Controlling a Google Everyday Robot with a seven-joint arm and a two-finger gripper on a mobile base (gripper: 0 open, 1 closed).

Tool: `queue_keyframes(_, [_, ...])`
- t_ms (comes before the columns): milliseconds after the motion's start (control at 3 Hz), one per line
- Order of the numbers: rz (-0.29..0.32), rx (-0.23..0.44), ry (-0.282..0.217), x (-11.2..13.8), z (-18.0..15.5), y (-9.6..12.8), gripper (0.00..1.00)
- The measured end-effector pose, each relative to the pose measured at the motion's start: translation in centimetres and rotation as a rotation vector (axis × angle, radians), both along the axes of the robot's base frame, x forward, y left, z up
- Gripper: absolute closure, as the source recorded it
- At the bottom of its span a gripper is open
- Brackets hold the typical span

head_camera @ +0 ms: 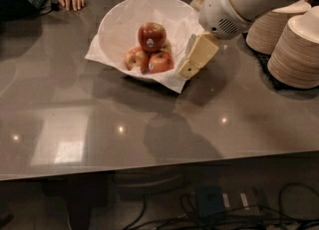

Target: Pick apple from white bowl

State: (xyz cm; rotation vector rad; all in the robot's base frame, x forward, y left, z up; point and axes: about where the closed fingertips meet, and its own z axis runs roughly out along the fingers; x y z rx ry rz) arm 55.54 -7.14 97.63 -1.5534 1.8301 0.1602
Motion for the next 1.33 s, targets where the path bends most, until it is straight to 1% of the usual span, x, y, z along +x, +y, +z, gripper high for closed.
queue_keyframes(333, [0.0, 0.076, -0.024, 2.7, -0.2, 1.5, 0.0])
queue_keyframes(667, [0.003, 0.148, -0.026, 5.3, -0.5, 3.2, 0.0])
queue_keyframes(1000, [0.007, 0.208, -0.012, 7.2, -1.0, 4.5, 0.0])
queue_keyframes(1333, [0.014, 0.246, 0.014, 8.3, -2.0, 5.7, 0.07])
